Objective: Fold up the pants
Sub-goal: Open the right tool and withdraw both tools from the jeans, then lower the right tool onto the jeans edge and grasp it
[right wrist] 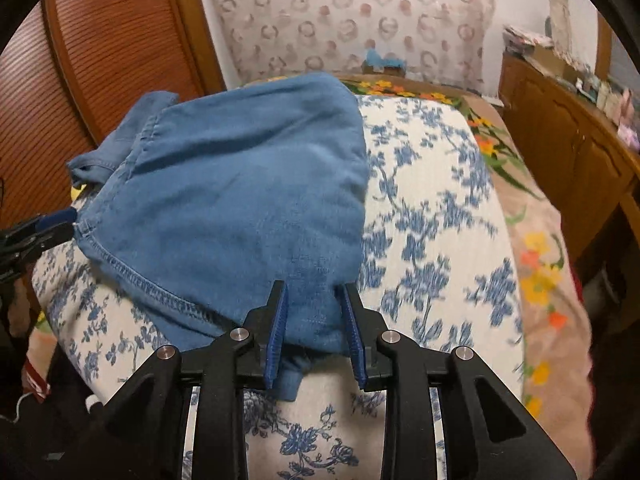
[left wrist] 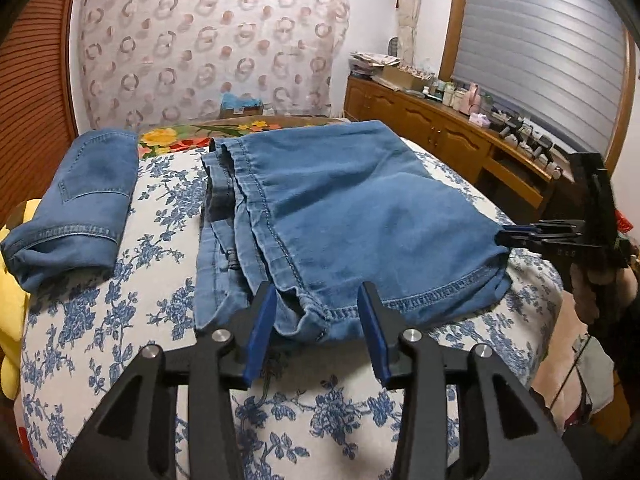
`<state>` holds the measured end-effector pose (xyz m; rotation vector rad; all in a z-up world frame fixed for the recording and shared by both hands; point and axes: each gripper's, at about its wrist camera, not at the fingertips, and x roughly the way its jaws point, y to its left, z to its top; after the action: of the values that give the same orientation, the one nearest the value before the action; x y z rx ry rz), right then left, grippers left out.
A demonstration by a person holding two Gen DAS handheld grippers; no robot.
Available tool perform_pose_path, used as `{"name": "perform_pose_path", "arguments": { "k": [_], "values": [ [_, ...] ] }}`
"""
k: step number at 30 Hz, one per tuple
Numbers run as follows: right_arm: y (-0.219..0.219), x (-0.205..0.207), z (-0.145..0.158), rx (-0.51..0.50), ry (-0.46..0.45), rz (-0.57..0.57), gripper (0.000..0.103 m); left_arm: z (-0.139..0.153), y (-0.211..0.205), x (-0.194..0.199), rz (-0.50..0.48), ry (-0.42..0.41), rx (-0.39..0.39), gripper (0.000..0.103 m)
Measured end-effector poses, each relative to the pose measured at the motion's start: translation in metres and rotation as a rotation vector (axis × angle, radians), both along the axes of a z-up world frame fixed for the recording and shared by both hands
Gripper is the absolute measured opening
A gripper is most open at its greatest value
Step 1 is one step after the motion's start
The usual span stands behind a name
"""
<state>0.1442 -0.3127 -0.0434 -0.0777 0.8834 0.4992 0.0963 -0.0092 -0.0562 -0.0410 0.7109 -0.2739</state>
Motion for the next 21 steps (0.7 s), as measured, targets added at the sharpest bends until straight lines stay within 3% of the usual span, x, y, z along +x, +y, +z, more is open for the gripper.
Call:
{"name": "perform_pose_path", "arguments": {
  "k": [5, 15, 18, 21],
  "values": [
    [0.001, -0.013, -0.004, 0.015, -0.006, 0.027, 0.007, -0.008, -0.001, 0.008, 0.031, 0.016, 0.014, 0.041],
    [-0.006, -0.022, 0.002, 0.036, -0.014, 0.015, 0.005, -0.024, 0.002, 0.009, 0.057, 0.041, 0.060, 0.042],
    [-0.009, -0.020, 0.011, 0.038, -0.051, -0.014, 0.017, -0.026, 0.006, 0.011, 0.063, 0.047, 0.059, 0.042],
    [-0.011, -0.012, 0.015, 0.054, -0.061, -0.035, 0.044, -0.028, 0.007, 0.011, 0.061, 0.050, 0.055, 0.042]
  ]
}}
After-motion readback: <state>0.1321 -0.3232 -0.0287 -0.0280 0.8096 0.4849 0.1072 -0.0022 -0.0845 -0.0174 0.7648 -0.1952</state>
